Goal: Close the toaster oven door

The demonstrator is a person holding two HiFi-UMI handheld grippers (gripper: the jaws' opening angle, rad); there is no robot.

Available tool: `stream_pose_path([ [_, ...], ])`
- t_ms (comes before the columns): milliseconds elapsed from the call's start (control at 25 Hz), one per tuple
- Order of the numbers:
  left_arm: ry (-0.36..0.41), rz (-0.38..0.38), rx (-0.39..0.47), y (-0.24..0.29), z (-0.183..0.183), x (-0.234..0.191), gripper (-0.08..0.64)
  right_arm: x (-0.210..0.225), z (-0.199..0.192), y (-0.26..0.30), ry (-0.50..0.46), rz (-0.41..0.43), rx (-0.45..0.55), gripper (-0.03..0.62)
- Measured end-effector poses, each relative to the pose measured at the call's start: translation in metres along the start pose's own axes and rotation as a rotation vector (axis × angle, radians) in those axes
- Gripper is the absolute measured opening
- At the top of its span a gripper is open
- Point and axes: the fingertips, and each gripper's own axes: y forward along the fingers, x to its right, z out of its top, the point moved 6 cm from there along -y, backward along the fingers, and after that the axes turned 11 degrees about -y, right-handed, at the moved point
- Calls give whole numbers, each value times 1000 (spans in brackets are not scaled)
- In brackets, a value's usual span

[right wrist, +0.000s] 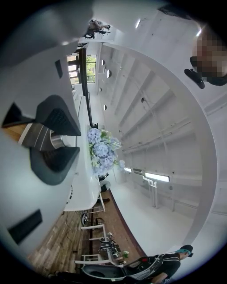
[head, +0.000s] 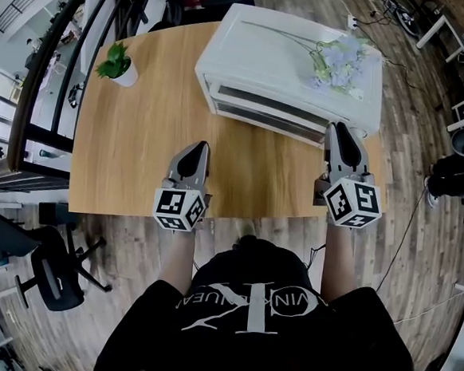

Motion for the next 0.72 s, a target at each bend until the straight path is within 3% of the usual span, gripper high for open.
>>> stream_pose_path([
  [720, 5, 30, 55, 1, 12, -13, 11, 2, 1, 5, -13, 3, -14, 87],
])
